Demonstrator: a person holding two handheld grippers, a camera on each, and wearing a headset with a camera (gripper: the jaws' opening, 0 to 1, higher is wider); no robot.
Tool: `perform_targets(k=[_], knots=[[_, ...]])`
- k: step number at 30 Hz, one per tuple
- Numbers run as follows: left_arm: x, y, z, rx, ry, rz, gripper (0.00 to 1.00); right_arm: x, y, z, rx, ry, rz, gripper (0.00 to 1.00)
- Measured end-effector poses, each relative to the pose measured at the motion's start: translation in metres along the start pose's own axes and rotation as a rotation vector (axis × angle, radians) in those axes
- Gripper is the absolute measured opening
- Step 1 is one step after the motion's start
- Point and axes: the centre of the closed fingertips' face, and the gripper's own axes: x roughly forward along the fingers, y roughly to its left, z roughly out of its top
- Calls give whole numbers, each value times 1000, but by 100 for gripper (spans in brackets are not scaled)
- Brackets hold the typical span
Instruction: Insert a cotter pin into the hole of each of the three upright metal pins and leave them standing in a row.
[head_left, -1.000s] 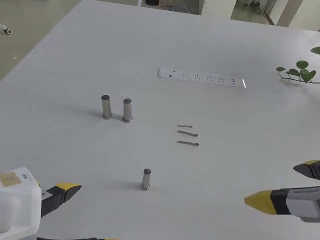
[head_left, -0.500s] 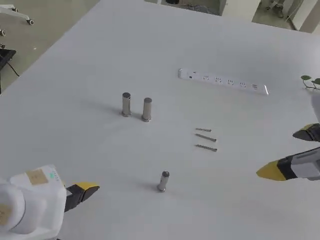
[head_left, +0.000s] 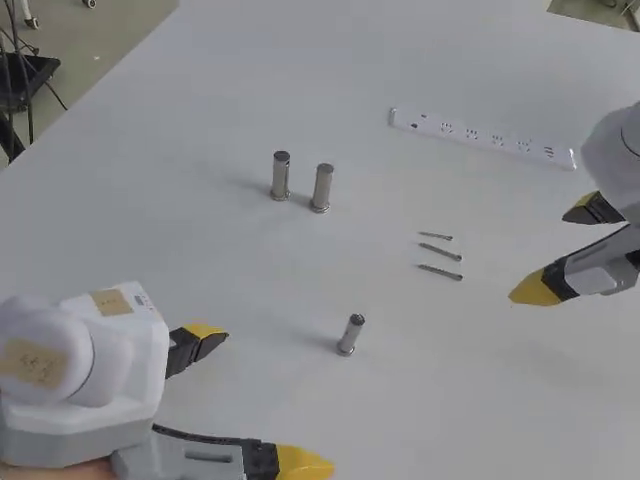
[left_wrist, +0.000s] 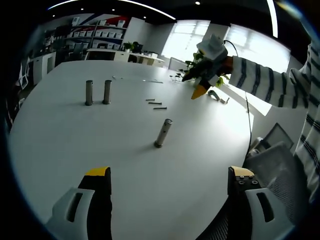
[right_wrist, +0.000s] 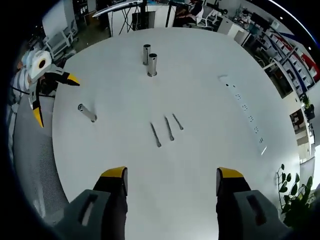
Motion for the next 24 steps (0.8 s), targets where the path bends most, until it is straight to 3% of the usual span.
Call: perform_targets(k=[5,11,17,24], knots=[[0,2,-3,5,17,2,95,12,-12,13,-76,0,-6,57],[1,4,-4,-20,12,7,95,21,-22,26,-104,0,-5,42],[2,6,-6,-16,16,1,93,31,-21,37,-147,-17,6,27],[4,9,-6,-28,22,2,91,50,-20,48,-206,-19,35,19]])
